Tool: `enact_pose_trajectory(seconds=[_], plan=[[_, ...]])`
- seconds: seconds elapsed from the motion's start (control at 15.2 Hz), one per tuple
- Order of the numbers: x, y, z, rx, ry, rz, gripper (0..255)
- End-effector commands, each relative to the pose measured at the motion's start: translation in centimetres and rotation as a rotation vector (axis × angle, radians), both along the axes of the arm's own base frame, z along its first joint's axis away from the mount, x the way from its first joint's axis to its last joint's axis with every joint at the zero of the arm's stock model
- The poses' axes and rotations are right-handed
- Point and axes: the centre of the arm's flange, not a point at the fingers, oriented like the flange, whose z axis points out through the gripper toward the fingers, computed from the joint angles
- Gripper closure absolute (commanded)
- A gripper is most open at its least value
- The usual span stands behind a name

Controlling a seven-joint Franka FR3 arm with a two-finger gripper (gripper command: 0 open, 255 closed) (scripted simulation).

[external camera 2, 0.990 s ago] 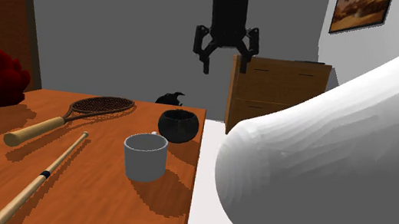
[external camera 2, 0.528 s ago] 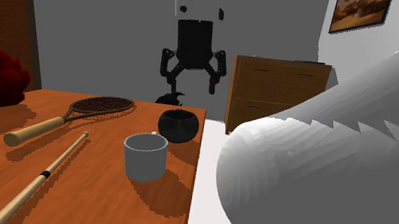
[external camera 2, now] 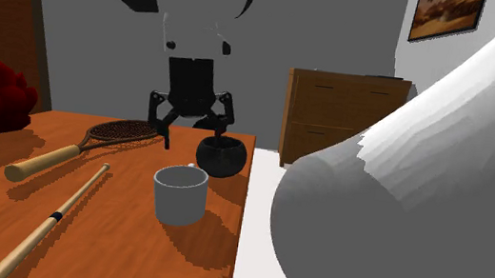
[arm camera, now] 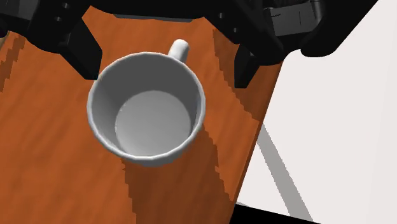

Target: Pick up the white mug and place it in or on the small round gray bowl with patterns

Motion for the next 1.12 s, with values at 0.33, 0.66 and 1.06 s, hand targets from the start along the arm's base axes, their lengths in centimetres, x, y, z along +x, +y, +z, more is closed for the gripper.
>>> enact_pose_trajectory(seconds=[0.33,0.66,1.06], plan=[[-0.9,6.5,-4.9,0.008,0.024,0.009,0],[-0.9,6.3,-7.5,0.008,0.024,0.009,0],[-0.9,6.3,-8.9,0.008,0.024,0.009,0]])
